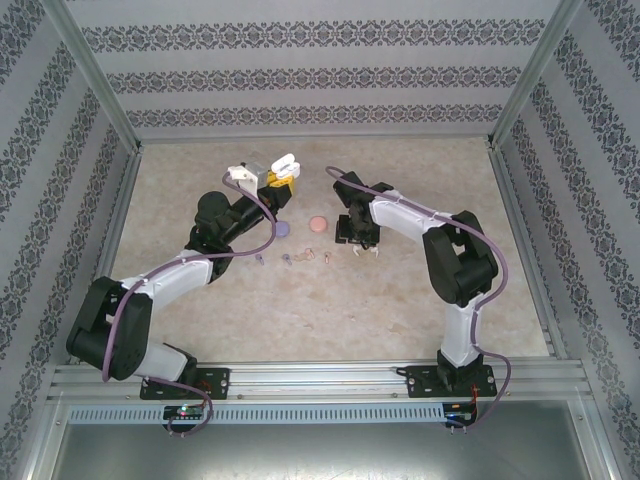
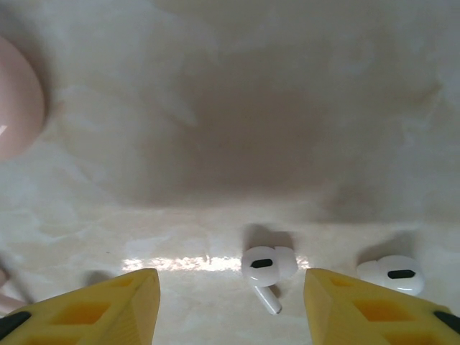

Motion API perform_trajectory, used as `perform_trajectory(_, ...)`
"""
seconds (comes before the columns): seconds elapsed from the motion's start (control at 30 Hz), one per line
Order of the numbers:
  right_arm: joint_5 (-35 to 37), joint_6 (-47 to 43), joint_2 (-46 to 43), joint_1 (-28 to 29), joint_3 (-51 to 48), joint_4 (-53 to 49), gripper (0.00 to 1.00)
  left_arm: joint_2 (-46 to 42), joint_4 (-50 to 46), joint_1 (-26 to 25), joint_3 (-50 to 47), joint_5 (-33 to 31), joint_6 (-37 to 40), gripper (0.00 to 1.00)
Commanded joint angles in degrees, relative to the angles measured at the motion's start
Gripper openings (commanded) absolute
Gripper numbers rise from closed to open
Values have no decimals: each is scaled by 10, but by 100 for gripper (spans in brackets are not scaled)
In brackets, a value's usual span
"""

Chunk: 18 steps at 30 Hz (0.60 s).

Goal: Insert the wireless bluetooth earbuds into the charging case

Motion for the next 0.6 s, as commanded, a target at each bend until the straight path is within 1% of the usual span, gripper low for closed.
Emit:
perform_trajectory(0.0, 23, -6, 13, 5, 12, -22, 56, 1, 59, -3, 0, 14, -18, 0)
perform_trajectory(0.33, 22, -3, 38, 4, 18, -17, 55, -5, 60, -3, 2, 25, -19, 0)
perform_trajectory(0.57, 17, -1, 47, 0, 15, -10, 53, -2, 61, -3, 3, 33, -21, 0)
